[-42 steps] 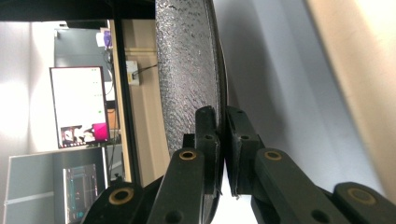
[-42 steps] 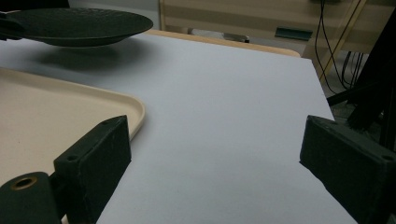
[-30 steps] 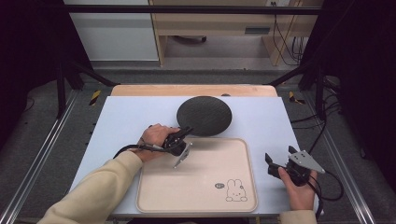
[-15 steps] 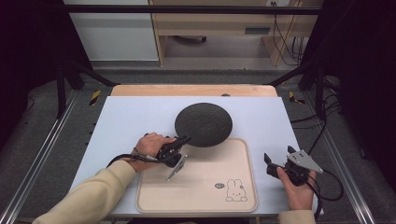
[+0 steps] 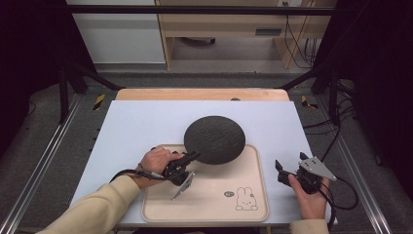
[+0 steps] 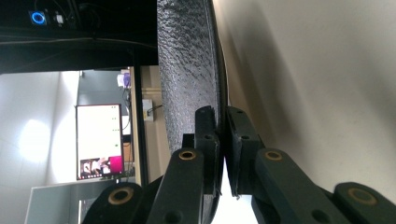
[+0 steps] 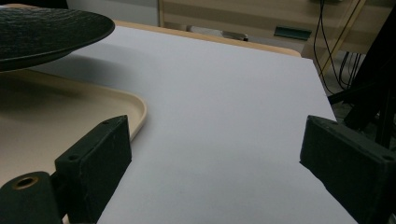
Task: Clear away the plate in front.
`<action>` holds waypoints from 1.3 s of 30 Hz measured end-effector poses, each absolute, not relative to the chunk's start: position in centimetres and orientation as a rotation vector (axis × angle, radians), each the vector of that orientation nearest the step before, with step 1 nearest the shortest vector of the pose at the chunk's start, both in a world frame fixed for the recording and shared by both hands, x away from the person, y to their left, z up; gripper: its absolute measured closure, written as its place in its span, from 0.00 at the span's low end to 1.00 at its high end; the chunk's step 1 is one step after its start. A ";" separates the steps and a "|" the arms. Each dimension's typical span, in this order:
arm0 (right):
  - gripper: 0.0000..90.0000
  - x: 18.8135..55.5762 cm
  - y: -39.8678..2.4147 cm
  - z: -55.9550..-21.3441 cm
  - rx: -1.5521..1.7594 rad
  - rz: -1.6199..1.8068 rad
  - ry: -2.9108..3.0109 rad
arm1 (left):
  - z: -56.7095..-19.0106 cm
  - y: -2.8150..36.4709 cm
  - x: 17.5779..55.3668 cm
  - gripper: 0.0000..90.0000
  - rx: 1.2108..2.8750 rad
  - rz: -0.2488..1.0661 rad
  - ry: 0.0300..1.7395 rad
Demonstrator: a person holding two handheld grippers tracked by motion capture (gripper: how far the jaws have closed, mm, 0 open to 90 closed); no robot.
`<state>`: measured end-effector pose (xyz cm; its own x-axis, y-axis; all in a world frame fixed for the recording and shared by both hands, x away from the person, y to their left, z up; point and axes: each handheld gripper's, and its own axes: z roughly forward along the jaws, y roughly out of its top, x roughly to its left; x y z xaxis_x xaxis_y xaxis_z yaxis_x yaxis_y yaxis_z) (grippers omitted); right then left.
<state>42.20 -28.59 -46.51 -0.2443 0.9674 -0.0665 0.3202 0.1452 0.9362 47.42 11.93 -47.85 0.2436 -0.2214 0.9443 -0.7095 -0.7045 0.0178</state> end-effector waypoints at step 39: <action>0.10 42.3 -28.5 -46.5 1.244 1.100 1.694 | -48.7 12.1 41.4 0.93 1.998 1.370 -0.966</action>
<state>42.33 -28.46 -46.53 -0.2453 0.9662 -0.0789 0.3208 0.1577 0.9339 41.36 12.11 -48.71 0.2308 -0.2611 0.9373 -0.7953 -0.6056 0.0272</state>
